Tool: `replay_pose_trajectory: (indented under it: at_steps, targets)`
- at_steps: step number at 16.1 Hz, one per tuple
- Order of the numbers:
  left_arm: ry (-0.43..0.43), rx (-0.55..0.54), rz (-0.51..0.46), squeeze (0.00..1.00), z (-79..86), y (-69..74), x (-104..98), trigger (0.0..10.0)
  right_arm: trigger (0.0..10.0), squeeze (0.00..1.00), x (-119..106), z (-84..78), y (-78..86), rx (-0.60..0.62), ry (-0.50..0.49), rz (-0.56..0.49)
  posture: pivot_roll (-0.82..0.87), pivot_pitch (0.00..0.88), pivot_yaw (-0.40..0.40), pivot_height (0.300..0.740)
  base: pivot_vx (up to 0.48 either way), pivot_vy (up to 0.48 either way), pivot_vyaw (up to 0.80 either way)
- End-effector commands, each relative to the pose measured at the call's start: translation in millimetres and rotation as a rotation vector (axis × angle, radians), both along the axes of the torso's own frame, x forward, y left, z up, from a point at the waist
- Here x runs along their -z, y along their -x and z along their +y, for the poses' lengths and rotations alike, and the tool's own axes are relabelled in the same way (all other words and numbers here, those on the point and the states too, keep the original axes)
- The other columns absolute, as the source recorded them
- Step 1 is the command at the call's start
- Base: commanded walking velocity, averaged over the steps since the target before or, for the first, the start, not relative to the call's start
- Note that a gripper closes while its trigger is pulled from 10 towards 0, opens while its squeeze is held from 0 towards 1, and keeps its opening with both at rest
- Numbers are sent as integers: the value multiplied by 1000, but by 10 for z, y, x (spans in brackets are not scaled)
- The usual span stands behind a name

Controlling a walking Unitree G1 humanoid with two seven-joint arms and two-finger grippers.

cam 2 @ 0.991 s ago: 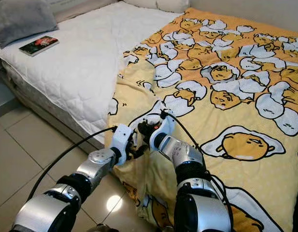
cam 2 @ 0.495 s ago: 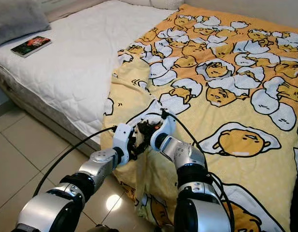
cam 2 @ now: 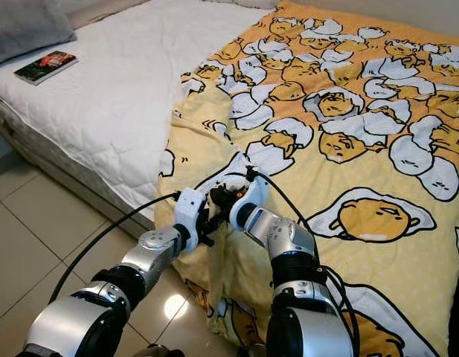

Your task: Clean up the room

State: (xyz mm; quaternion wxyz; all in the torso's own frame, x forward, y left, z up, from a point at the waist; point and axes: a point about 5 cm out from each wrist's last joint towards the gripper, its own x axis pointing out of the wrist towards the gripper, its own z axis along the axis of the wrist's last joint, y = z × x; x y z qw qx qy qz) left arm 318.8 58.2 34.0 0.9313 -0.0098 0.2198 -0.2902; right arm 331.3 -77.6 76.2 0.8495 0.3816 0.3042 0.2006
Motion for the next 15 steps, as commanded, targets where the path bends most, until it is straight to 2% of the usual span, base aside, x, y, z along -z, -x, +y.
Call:
replay_pose_trajectory:
  at_steps: [1,3,4,5,6,9,11,13,15]
  targets:
    - [11,-15,37,0,33,20,43,0,0,0,-2,21,18,-4,-8,4,-248,62,55,740,0,0,0]
    - [18,-7,43,0,39,28,51,0,0,0,-3,27,17,-7,-6,2,-245,57,55,740,0,0,0]
    - [32,-13,21,0,56,18,33,0,10000,0,-2,28,14,-11,7,7,-243,52,55,740,0,0,0]
    - [37,-17,17,0,61,14,27,0,10000,0,-4,31,13,-8,-1,9,-243,52,55,740,0,0,0]
    - [44,-26,11,0,80,1,15,0,10000,1000,-17,15,1,7,2,-3,-237,47,54,740,0,0,0]
    - [73,-68,-14,0,221,-44,-22,0,10000,1000,-80,-248,-94,167,-8,-41,-227,26,50,740,0,0,0]
    - [100,-90,-21,0,299,-57,-33,0,10000,1000,-138,-445,-118,251,-55,-68,-223,13,51,740,0,0,0]
    - [114,-96,-21,0,335,-50,-26,0,10000,1000,-164,-511,-106,263,-67,-89,-225,5,52,740,0,0,0]
    - [128,-127,-43,0,442,-40,-21,0,10000,1000,-203,-608,-25,242,-49,-140,-216,0,50,740,0,0,0]
